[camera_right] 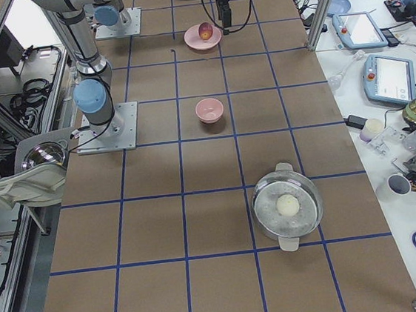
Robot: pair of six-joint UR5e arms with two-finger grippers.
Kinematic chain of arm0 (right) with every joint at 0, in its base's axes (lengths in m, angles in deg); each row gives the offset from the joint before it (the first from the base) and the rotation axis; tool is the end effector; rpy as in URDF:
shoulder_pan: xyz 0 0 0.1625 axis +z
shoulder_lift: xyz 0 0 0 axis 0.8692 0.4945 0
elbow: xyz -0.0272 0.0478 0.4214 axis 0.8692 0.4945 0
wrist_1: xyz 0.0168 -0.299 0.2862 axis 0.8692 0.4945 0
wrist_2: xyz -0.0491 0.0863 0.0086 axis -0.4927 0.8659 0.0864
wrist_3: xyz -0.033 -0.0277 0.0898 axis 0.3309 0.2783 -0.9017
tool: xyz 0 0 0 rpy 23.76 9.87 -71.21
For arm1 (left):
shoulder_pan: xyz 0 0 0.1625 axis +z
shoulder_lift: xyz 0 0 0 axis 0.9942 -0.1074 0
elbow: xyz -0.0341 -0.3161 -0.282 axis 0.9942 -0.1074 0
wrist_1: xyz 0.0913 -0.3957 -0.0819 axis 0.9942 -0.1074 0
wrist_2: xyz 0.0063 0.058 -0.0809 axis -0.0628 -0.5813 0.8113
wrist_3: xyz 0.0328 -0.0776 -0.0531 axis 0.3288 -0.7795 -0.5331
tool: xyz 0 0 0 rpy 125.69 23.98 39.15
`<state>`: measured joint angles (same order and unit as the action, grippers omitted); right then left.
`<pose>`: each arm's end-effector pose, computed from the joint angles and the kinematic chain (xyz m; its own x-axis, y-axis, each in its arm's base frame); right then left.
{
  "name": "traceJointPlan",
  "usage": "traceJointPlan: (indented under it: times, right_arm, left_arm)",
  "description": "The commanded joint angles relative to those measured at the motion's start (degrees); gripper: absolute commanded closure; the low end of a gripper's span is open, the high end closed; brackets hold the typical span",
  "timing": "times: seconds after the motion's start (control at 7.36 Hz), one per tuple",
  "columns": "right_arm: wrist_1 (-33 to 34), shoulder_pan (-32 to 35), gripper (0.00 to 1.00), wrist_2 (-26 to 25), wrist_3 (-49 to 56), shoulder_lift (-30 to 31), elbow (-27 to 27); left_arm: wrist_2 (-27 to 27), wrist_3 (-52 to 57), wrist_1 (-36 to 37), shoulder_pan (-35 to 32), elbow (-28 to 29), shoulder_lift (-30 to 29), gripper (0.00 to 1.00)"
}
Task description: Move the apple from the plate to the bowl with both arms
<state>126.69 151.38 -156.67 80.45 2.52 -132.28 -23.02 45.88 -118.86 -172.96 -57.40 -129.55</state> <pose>0.1394 -0.5285 0.5128 -0.9979 -0.0564 0.0333 -0.0574 0.9978 -0.0316 -0.1283 -0.4774 0.5225 -0.9998 -0.0033 0.0214 -0.0033 1.0000 0.0004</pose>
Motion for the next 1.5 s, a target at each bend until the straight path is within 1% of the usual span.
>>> traceJointPlan:
  times: [0.0, 0.14, 0.27, 0.54, 0.68, 0.95, 1.22, 1.36]
  right_arm:
    - [-0.09, -0.13, 0.00, -0.01, 0.01, 0.00, -0.04]
    - [-0.09, -0.05, 0.00, 0.07, 0.01, 0.00, 0.05]
    - [0.00, 0.13, 0.00, 0.16, -0.08, 0.00, -0.04]
    - [0.00, 0.13, 0.00, 0.07, -0.08, 0.00, 0.05]
    - [0.00, 0.13, 0.00, 0.07, -0.08, 0.00, -0.04]
    - [0.00, 0.13, 0.00, 0.07, -0.08, 0.00, 0.05]
    - [0.00, 0.13, 0.00, 0.16, -0.08, 0.00, 0.05]
    - [0.00, 0.13, 0.00, 0.25, -0.16, 0.00, 0.05]
  left_arm:
    - [0.00, -0.24, 0.21, -0.26, -0.26, -0.09, 0.00]
    - [-0.61, 0.20, 1.78, -0.35, -0.27, -0.09, 0.00]
    - [0.17, -0.15, 2.23, -0.44, -0.53, -0.09, 0.00]
    - [0.00, 0.46, 2.50, -0.53, -1.49, -0.18, 0.00]
    - [0.26, -0.23, 4.85, -0.62, -2.02, -0.18, 0.00]
    - [0.62, -1.89, 6.79, -2.89, -2.11, -1.22, 0.00]
    - [0.53, -6.38, 17.29, -6.92, -4.73, -4.99, 0.00]
    - [0.70, -6.65, 25.71, -8.34, -8.32, -6.40, 0.00]
